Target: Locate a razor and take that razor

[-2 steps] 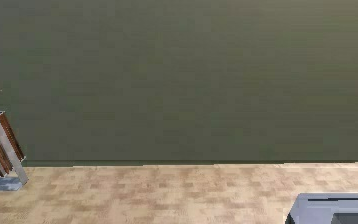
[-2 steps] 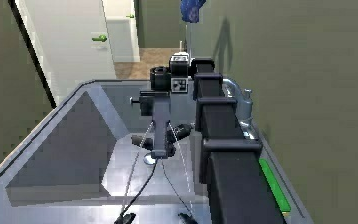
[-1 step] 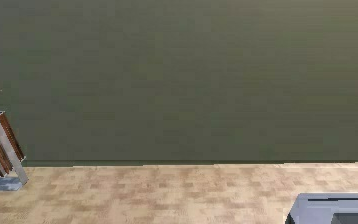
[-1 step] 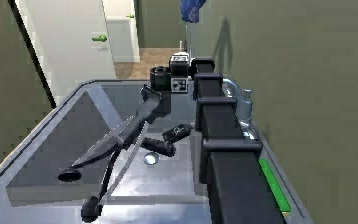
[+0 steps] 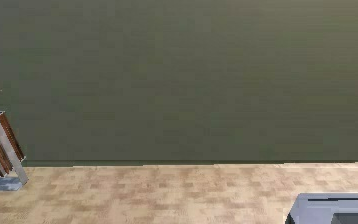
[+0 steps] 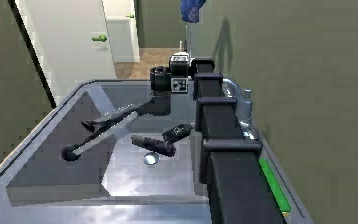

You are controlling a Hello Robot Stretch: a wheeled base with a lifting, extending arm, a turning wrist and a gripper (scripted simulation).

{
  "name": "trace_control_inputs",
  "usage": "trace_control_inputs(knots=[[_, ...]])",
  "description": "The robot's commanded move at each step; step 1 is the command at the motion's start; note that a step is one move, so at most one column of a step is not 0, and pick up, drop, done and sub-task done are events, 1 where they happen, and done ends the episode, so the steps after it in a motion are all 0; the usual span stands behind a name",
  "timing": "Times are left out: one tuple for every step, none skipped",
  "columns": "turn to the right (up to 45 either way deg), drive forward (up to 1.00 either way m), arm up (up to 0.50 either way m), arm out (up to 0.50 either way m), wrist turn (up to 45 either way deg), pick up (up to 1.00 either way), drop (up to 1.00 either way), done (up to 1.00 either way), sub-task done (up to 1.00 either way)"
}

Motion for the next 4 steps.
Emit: trace_control_inputs(knots=[[0.0, 0.00, 0.00, 0.00, 45.0, 0.00, 0.00, 0.00, 0.00], [0.0, 0.00, 0.00, 0.00, 42.0, 0.00, 0.00, 0.00, 0.00], [0.0, 0.00, -0.22, 0.00, 0.0, 0.00, 0.00, 0.00, 0.00], [0.0, 0.00, 0.00, 0.00, 0.0, 1.00, 0.00, 0.00, 0.00]])
